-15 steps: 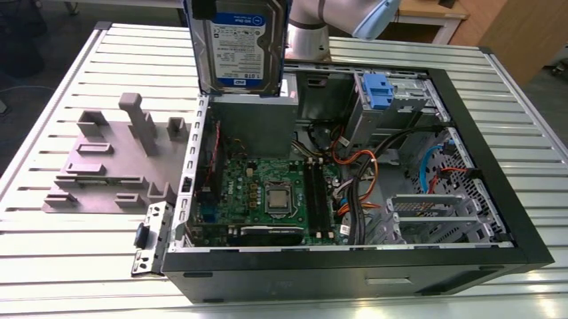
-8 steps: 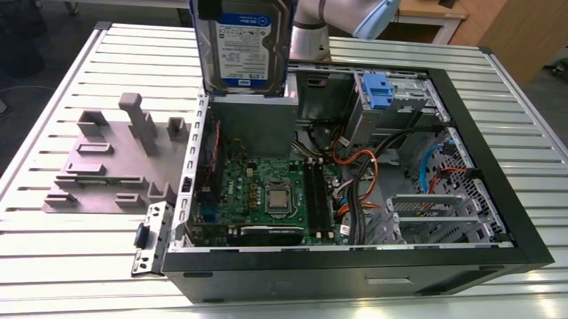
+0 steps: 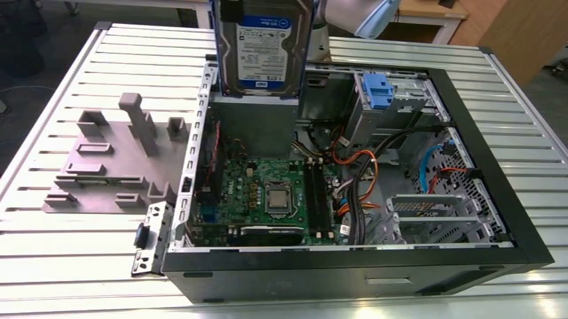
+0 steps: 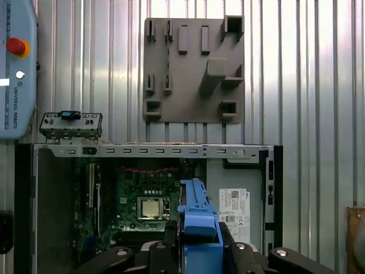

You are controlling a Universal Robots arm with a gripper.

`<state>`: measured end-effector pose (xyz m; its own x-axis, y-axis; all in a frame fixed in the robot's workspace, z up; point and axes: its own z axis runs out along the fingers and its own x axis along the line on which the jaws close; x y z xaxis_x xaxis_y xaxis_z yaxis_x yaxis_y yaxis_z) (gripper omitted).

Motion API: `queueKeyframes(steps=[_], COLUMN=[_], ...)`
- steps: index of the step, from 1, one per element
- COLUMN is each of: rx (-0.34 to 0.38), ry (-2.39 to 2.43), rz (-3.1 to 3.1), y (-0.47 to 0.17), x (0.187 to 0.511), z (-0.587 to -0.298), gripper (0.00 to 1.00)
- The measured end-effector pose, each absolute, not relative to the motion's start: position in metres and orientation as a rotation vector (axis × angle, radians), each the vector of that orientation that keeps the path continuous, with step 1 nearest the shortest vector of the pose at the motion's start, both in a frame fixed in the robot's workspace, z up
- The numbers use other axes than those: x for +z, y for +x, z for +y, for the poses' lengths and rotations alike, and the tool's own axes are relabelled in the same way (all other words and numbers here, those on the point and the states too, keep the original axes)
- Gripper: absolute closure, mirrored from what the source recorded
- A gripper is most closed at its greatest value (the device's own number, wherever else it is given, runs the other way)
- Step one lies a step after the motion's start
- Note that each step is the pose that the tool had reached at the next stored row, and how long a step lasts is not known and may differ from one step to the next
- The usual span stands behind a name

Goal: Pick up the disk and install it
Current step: 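Pick up the disk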

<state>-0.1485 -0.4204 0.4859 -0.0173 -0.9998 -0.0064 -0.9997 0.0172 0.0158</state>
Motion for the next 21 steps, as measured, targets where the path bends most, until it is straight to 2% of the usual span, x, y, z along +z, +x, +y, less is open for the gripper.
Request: queueKeyframes(steps=[6,21], rx=[-0.02,-0.006], ry=[2.195,2.188], rz=[-2.234,-2.229], y=[-0.148,-0.114], x=[0.485,0.482], z=[-0.435,-0.445], gripper=[0.63,0.63])
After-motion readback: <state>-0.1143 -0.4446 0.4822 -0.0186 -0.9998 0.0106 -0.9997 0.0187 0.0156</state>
